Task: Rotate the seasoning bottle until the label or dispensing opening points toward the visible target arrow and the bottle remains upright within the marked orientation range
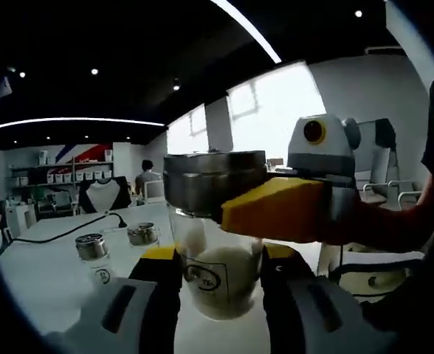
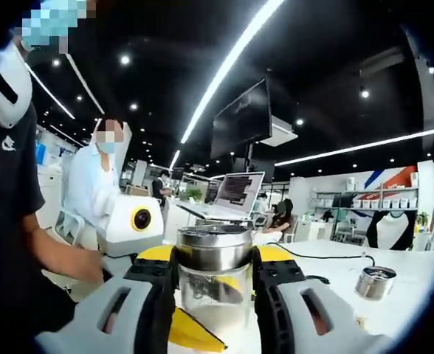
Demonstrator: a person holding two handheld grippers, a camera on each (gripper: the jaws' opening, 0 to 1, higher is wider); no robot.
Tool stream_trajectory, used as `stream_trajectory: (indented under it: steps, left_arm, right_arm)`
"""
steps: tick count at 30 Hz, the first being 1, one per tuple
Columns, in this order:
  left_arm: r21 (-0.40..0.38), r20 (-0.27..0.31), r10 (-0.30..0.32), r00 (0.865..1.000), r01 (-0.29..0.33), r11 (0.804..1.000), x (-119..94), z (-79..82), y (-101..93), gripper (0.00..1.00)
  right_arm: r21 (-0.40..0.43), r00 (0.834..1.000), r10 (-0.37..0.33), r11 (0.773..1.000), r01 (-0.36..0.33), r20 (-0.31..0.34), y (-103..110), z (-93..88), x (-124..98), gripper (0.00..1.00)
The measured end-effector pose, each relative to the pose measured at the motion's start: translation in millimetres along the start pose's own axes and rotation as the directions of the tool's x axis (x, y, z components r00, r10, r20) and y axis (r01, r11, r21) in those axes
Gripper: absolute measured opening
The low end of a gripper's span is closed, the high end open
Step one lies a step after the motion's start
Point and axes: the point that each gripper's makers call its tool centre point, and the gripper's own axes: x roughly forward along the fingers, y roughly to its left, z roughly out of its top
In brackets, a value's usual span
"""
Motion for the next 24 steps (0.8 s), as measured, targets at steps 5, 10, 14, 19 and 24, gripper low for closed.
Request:
stream_trajectory:
  steps: [5,10,14,19,24]
  left_arm:
    - [0.144,-0.053,0.144,0.988,-0.135,0.98,1,-7.2,13.7,0.44]
    - [0.124,-0.051,0.167,0.985,-0.159,0.979,1,-9.3,15.1,0.44]
    - [0.145,-0.04,0.216,0.976,-0.208,0.967,2,-6.9,17.0,0.44]
    - [0.093,-0.021,0.153,0.988,-0.15,0.984,3,-7.4,13.9,0.44]
    - [-0.023,0.032,-0.038,0.999,0.039,0.999,3,-1.1,-2.4,0.44]
  right_arm:
    - [-0.057,0.995,-0.095,0.994,0.094,-0.029,-6,-9.7,7,0.38]
    - [-0.072,0.988,-0.153,0.986,0.15,-0.039,-7,-12.2,10,0.39]
    - [-0.091,0.977,-0.211,0.974,0.207,-0.037,-9,-11.0,10,0.39]
    - [-0.089,0.977,-0.207,0.975,0.202,-0.056,-12,-12.2,8,0.39]
    - [0.004,0.995,-0.075,0.997,0.076,-0.064,-9,-8.3,1,0.39]
